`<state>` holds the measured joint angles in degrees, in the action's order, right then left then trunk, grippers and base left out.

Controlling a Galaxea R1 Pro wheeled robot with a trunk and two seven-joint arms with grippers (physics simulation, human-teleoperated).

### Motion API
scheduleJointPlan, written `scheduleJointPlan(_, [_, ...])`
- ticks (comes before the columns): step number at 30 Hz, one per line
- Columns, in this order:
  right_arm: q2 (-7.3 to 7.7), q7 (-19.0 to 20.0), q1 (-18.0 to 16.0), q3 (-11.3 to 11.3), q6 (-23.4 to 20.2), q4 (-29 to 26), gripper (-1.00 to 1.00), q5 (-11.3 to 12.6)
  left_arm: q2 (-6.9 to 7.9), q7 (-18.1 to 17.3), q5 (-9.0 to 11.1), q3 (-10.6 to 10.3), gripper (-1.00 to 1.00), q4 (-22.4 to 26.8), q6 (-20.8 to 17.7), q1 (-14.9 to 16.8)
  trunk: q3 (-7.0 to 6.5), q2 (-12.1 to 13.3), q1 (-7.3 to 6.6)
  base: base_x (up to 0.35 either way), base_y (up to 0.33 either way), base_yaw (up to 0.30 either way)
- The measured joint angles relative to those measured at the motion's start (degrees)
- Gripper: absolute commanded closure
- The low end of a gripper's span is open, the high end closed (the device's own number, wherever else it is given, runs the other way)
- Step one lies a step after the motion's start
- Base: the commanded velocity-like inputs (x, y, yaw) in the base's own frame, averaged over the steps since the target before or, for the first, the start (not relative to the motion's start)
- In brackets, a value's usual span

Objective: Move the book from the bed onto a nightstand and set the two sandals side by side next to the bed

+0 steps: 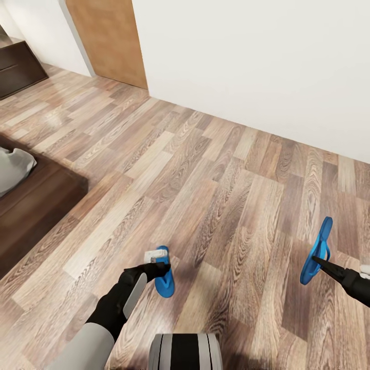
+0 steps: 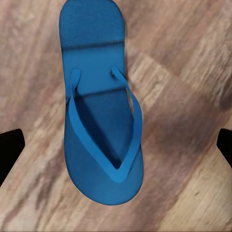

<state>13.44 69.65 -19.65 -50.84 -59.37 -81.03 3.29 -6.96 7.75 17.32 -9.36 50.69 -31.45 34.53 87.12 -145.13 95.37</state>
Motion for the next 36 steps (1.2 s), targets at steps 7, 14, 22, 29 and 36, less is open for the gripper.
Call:
scheduleJointPlan(7, [0.0, 0.0, 0.0, 0.0, 0.0, 0.0, 1.0, 0.0, 0.0, -0.42, 0.0, 0.0, -1.0, 0.02, 0.06, 0.0, 1.55, -0.09, 0.18, 0.0, 0.0, 0.0])
scheduleJointPlan(14, [0.0, 0.0, -0.01, 0.0, 0.01, 0.0, 1.0, -0.01, 0.0, -0.53, 0.0, 0.0, -1.0, 0.03, 0.05, 0.0, 3.1, -0.19, 0.36, 0.0, 0.0, 0.0])
scheduleJointPlan(22, [0.0, 0.0, 0.0, 0.0, 0.01, -0.02, 1.0, -0.01, 0.0, -0.53, 0.0, 0.0, -1.0, 0.03, 0.02, 0.0, 4.88, -0.3, 0.57, 0.0, 0.0, 0.0])
scheduleJointPlan(29, [0.0, 0.0, -0.02, 0.0, -0.05, -0.07, 1.0, 0.1, 0.0, -0.42, 0.0, 0.0, -1.0, 0.07, 0.02, 0.0, 4.88, -0.3, 0.56, 0.0, 0.0, 0.0])
scheduleJointPlan(36, [0.0, 0.0, -0.02, 0.0, -0.04, -0.09, 1.0, 0.02, -1.01, 1.35, -0.1, -0.01, -1.0, 0.37, 0.09, 0.0, 4.88, -0.3, 0.56, 0.0, 0.0, 0.0])
